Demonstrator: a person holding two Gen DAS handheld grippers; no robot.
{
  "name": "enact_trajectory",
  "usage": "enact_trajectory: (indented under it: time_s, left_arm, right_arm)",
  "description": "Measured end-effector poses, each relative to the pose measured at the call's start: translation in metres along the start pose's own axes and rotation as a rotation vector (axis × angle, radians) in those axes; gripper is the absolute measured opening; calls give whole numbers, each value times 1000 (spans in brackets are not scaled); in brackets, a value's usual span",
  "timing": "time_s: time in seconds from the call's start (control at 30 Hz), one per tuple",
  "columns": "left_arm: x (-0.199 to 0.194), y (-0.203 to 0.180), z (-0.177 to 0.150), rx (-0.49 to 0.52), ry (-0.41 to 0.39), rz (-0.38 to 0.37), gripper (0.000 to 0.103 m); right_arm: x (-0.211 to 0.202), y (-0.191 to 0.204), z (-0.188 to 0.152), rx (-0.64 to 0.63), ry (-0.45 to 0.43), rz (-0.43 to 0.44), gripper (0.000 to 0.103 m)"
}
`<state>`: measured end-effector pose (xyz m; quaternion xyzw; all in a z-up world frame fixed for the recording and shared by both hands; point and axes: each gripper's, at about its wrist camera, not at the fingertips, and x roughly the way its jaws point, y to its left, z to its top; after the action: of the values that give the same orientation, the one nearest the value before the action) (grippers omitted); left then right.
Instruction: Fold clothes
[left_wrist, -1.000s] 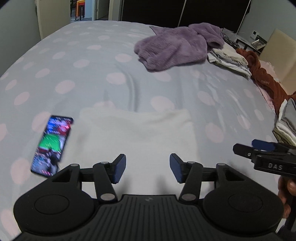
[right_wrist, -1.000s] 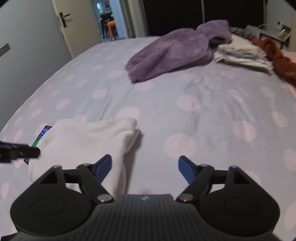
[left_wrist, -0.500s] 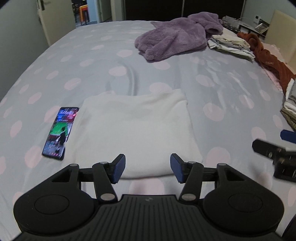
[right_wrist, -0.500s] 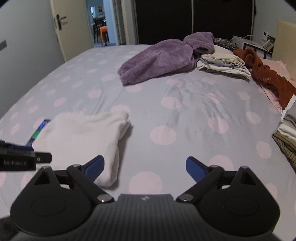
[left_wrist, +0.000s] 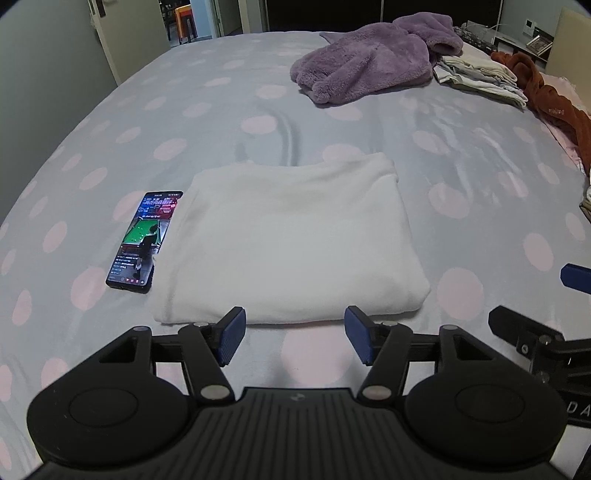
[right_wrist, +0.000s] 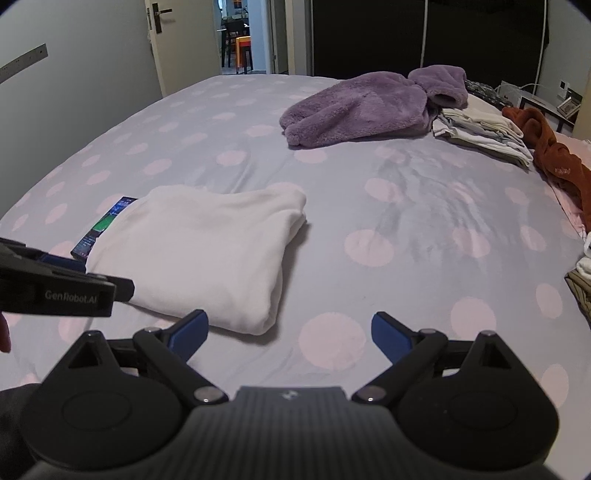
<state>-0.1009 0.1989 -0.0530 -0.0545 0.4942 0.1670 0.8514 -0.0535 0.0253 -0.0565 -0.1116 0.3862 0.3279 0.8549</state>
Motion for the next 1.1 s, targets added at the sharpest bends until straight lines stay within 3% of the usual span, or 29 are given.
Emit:
enact_trajectory:
  time_s: [0.23, 1.1]
  left_arm:
    - [10, -6, -6, -1, 49, -1, 58]
    - [6, -14, -6, 36, 27, 15, 62]
  right_arm:
    - [0, -1, -2, 6, 11, -8, 96]
    - [2, -6, -9, 15, 25, -6, 96]
